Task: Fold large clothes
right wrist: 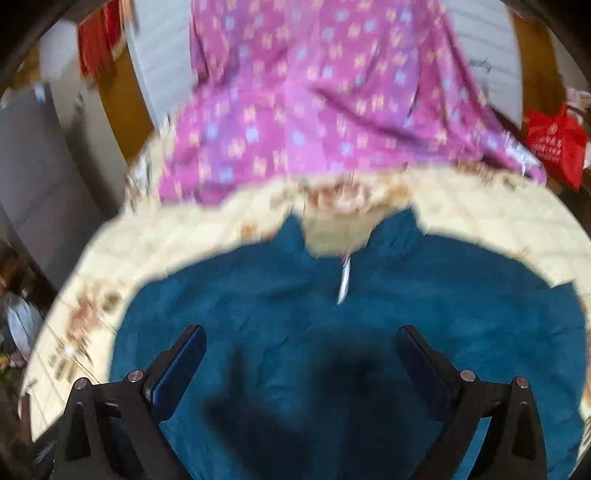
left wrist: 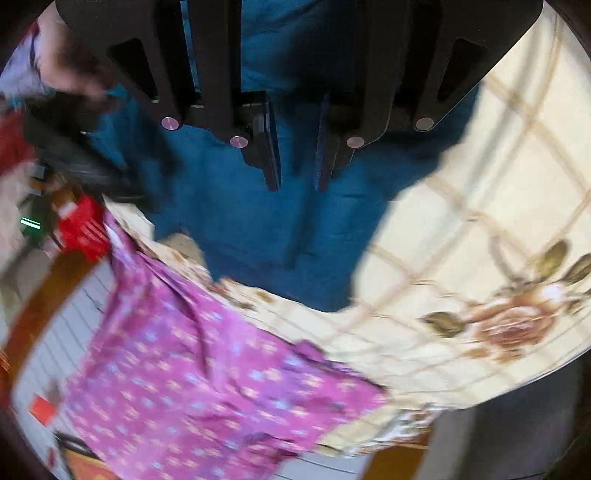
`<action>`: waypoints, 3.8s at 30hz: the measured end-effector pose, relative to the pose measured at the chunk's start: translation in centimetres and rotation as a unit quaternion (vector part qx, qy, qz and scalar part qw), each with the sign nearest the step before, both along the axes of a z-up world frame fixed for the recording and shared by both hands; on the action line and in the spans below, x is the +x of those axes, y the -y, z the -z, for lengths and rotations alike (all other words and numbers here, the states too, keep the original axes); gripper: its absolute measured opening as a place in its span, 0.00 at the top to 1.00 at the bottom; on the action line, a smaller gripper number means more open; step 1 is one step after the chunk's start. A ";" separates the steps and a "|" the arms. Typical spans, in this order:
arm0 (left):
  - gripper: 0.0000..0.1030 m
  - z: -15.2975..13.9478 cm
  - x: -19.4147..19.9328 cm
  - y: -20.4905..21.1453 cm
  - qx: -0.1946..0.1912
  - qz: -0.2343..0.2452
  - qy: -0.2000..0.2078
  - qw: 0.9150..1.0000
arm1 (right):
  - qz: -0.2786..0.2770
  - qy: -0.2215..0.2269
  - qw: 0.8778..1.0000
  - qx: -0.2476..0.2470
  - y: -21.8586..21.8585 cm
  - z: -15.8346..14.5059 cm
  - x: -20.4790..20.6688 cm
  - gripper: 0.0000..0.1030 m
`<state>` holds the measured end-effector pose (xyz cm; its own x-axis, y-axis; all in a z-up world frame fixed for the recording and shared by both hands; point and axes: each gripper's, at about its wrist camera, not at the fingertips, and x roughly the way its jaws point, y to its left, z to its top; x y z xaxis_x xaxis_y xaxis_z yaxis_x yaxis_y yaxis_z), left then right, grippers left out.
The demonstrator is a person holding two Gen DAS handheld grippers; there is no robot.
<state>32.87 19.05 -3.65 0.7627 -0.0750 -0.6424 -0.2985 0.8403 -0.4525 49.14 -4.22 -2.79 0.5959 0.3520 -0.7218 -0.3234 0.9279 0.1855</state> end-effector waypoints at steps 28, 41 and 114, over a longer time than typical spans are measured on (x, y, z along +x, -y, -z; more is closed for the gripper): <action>0.84 3.6 2.5 2.3 0.018 0.042 -0.097 0.994 | 0.024 0.033 0.998 -0.038 6.7 5.9 -5.6 0.00; 0.84 2.9 2.2 2.7 0.030 0.041 -0.087 0.995 | 0.027 0.035 0.998 -0.046 6.6 5.9 -5.7 0.00; 0.22 4.9 -12.2 6.8 0.193 0.093 -0.116 0.970 | -0.017 -0.047 0.993 -0.104 20.9 8.4 -29.8 0.00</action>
